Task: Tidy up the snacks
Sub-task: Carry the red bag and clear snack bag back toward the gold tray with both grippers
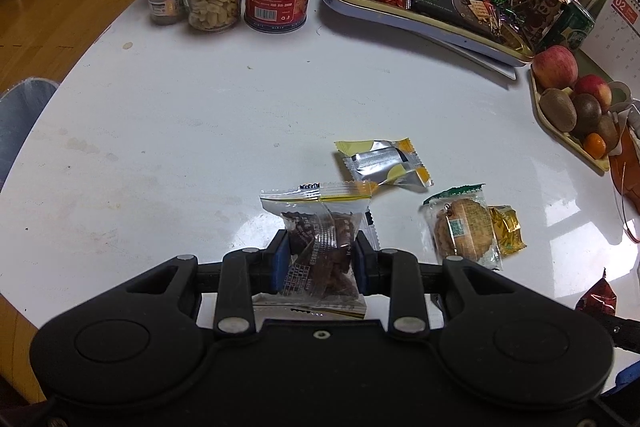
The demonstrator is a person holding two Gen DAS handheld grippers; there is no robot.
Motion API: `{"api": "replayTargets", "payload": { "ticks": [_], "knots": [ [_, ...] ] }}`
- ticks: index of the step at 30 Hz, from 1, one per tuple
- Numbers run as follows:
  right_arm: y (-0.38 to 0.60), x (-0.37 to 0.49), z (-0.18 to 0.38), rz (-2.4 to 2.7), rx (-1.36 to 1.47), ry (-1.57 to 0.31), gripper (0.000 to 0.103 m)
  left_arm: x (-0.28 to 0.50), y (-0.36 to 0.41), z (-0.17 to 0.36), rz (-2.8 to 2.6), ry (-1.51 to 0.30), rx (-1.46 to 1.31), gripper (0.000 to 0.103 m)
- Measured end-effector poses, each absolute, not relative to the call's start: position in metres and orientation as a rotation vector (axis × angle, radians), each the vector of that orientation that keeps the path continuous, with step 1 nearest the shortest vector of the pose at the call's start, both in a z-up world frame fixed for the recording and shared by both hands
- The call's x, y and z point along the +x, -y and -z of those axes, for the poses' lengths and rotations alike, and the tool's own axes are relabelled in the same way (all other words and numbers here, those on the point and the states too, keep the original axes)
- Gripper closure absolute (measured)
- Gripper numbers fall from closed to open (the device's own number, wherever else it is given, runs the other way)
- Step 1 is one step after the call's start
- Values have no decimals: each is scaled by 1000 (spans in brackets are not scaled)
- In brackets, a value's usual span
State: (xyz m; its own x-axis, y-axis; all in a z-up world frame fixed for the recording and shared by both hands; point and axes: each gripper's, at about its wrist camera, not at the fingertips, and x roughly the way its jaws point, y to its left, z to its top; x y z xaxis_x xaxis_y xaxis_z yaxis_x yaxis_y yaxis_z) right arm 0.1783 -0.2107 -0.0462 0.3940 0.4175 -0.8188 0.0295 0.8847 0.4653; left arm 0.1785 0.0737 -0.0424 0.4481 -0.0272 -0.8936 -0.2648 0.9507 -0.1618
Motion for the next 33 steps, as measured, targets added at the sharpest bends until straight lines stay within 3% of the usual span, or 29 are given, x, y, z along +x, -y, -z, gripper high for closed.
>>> {"api": "replayTargets", "payload": {
  "ticks": [33],
  "knots": [
    [203,174,50,-281,417,-1170,69,166,-96,26,-175,-1068,-349,62]
  ]
}}
